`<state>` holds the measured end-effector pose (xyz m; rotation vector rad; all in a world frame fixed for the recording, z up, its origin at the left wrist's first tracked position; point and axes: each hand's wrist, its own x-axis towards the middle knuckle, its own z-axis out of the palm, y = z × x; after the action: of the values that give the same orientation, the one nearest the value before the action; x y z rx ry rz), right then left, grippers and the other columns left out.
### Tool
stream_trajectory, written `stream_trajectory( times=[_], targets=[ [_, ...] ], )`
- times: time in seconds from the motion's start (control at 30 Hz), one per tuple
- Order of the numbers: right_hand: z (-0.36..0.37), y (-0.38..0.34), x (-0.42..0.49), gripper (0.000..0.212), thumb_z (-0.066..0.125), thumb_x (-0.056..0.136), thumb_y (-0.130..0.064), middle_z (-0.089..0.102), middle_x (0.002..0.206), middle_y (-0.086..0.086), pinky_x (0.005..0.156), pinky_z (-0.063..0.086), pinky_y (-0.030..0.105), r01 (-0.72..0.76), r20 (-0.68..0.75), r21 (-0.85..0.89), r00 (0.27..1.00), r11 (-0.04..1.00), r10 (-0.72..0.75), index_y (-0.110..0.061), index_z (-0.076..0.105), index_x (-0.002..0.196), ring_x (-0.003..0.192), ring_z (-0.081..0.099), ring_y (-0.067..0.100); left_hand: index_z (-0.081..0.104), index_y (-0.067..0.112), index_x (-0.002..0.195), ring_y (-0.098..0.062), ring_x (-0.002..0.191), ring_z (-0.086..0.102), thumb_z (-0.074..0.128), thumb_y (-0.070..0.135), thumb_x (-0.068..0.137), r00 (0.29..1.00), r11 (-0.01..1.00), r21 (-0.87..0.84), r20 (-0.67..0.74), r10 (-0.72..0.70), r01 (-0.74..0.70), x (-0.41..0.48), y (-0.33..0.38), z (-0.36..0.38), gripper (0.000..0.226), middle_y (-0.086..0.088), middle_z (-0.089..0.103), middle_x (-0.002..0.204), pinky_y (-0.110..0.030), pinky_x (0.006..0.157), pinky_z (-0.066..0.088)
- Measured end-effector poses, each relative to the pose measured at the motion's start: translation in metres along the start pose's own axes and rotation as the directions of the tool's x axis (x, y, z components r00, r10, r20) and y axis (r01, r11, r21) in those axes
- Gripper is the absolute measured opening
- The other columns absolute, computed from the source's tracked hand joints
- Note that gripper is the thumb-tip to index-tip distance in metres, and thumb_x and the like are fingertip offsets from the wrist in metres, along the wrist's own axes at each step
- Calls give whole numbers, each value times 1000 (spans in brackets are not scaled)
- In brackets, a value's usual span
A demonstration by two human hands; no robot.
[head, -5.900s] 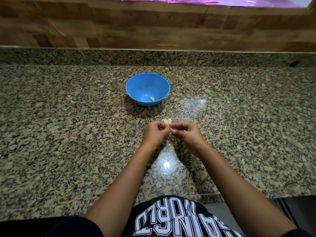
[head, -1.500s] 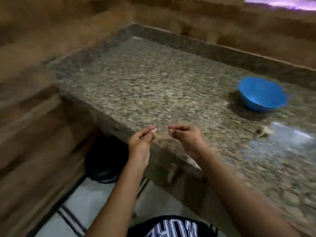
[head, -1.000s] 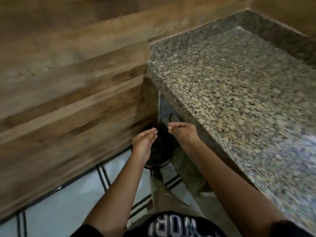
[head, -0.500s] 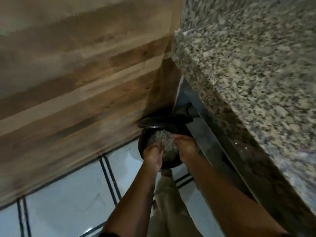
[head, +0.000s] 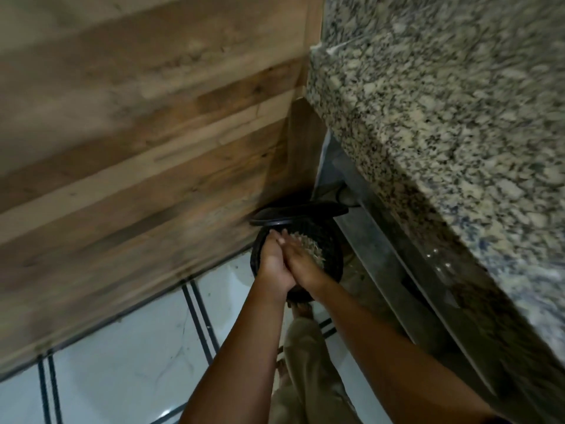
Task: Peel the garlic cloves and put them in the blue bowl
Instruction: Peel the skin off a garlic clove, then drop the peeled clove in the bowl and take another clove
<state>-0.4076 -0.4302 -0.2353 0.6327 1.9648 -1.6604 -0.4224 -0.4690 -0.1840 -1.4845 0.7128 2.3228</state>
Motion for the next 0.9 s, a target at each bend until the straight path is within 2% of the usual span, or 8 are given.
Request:
stream_trajectory(
  times=[0.07, 0.13, 0.2, 0.33, 0.43, 0.53, 0.7, 0.9],
  targets=[
    [-13, -15, -13, 40, 30, 103, -15, 38, 146, 6, 107, 22, 19, 42, -45, 49, 998, 998, -39, -7, 36, 142, 136, 34, 20, 41, 7, 140, -24, 133, 40, 39, 42, 97, 981, 992, 99, 166, -98, 83, -16, 8, -4, 55, -12, 45, 143, -32, 102, 33],
    [-27, -33, -35, 39, 38, 101, -20, 49, 136, 3, 107, 34, 29, 57, -96, 189, 995, 980, -39, -8, 43, 137, 124, 48, 19, 44, 5, 136, -23, 131, 43, 32, 35, 102, 970, 960, 276, 241, -24, -44, -35, 22, -5, 47, -12, 48, 139, -30, 101, 33],
    [-37, -52, -67, 37, 44, 99, -23, 54, 129, 3, 101, 39, 28, 118, -158, 322, 985, 939, -69, -8, 48, 133, 115, 51, 14, 46, 4, 133, -25, 128, 45, 38, 25, 100, 946, 931, 312, 311, 87, -188, -63, 28, -1, 40, -12, 52, 134, -31, 103, 33],
    [-69, -89, -138, 26, 52, 96, -20, 63, 114, 4, 93, 43, 28, 267, -293, 586, 950, 765, -107, -10, 57, 120, 107, 57, 14, 53, 6, 122, -23, 111, 52, 45, 18, 97, 897, 859, 397, 418, 145, -324, -128, 23, 17, 28, -4, 60, 101, -30, 94, 38],
    [-112, -100, -200, 17, 53, 94, -12, 67, 100, 6, 86, 48, 29, 434, -445, 699, 886, 568, -129, -7, 59, 109, 93, 64, 15, 57, 7, 114, -19, 94, 58, 46, 16, 97, 846, 789, 483, 526, 87, -381, -182, -9, 36, 21, -5, 62, 94, -28, 83, 44],
    [-153, -97, -250, 18, 50, 95, -10, 66, 93, 8, 76, 51, 26, 529, -549, 703, 828, 475, -110, -2, 56, 110, 79, 63, 16, 59, 6, 104, -17, 82, 59, 45, 15, 98, 790, 749, 514, 613, 19, -418, -214, -49, 54, 18, -6, 61, 90, -24, 72, 47],
    [-220, -61, -335, 15, 50, 95, -10, 66, 93, 9, 74, 50, 29, 670, -713, 626, 699, 400, -54, -4, 58, 107, 77, 61, 19, 60, 9, 91, -14, 74, 59, 46, 14, 98, 667, 653, 583, 728, -156, -484, -275, -142, 63, 17, -4, 62, 82, -24, 69, 48],
    [-285, 28, -435, 11, 51, 94, -7, 63, 88, 8, 67, 48, 27, 778, -843, 531, 526, 336, 114, -6, 59, 102, 70, 58, 18, 57, 12, 85, -15, 69, 56, 44, 13, 98, 548, 506, 707, 705, -450, -495, -325, -284, 30, 19, -5, 59, 81, -23, 65, 46]
  ],
)
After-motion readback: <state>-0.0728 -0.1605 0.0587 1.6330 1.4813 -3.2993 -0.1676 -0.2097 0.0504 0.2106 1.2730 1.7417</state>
